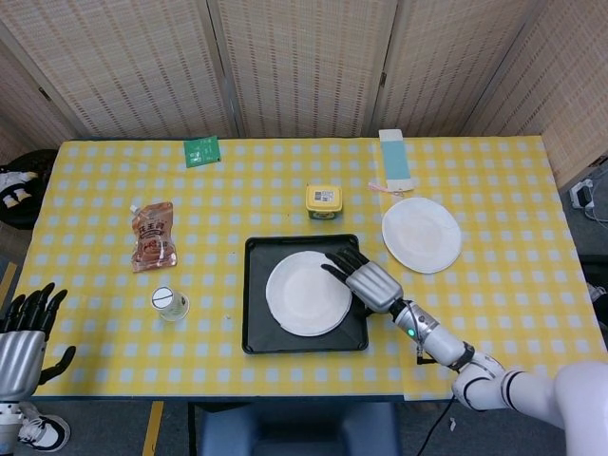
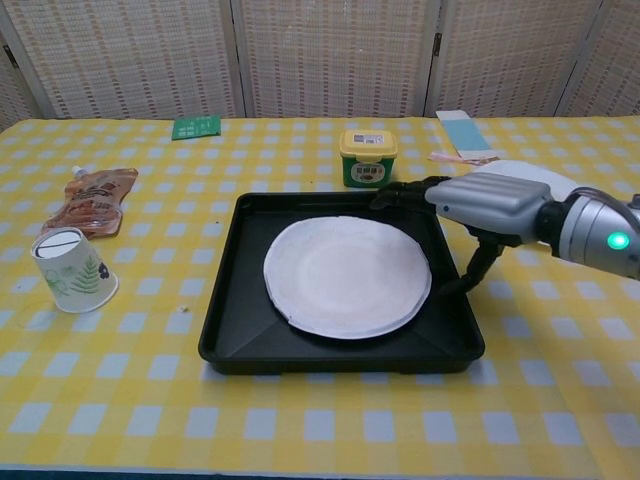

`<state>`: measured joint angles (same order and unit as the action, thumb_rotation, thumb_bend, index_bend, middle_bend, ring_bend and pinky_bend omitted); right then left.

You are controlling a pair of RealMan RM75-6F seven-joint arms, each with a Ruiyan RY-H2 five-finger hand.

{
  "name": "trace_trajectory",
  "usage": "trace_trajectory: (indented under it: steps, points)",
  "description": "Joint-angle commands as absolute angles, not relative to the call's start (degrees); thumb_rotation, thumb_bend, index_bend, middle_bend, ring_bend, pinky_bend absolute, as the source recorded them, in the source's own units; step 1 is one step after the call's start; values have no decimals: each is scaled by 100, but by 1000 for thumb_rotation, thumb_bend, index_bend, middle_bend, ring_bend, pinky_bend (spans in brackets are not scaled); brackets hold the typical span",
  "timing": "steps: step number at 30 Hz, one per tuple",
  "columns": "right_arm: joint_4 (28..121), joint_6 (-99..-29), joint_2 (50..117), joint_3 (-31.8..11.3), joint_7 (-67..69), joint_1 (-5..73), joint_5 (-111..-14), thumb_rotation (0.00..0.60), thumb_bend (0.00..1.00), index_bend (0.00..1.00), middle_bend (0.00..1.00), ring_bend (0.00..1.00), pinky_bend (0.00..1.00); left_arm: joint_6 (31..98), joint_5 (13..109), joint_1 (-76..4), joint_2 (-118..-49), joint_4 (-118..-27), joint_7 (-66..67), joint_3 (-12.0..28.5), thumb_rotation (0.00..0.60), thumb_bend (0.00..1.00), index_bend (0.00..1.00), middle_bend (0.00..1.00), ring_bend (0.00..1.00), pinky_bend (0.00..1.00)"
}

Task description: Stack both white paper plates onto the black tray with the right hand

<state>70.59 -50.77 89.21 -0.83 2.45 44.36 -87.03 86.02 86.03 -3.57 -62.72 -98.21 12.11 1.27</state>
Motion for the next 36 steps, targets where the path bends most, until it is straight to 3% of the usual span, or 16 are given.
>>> trace_trajectory:
  steps: [1,5,11,14,17,29,36]
  points:
    - [7745,-4815,8437,-203,37,4473,-8315,600,206,0,0,0,0,8629,8619,-346,-6271,-9826,1207,124,600,344,0,0,0,0]
    - [7722,-5587,8378,-177,47,4126,-8547,600,206,0,0,0,0,8646,8625,-338,-6262,-9820,1193,126,600,344,0,0,0,0]
    - [6716,-7089,8742,-68,549,3442,-9032,600,205,5,0,0,0,8609,8615,-351,-6273,-9825,1218,120,600,344,0,0,0,0]
    - [6182,-7430,8882,-5,762,3162,-9044,600,205,144,0,0,0,8611,8627,-352,-6283,-9832,1245,114,600,344,0,0,0,0]
    - [5674,-7474,9019,43,891,2902,-8897,600,205,263,0,0,0,8577,8633,-365,-6299,-9839,1279,100,600,344,0,0,0,0]
    - [4190,-7723,9981,-201,1263,2435,-8566,600,205,343,0,0,0,8505,8622,-401,-6301,-9841,1277,93,600,345,0,0,0,0]
    - [3232,-7413,10559,-396,1394,2503,-8385,600,209,416,0,0,0,8499,8625,-401,-6274,-9843,1221,86,600,345,0,0,0,0]
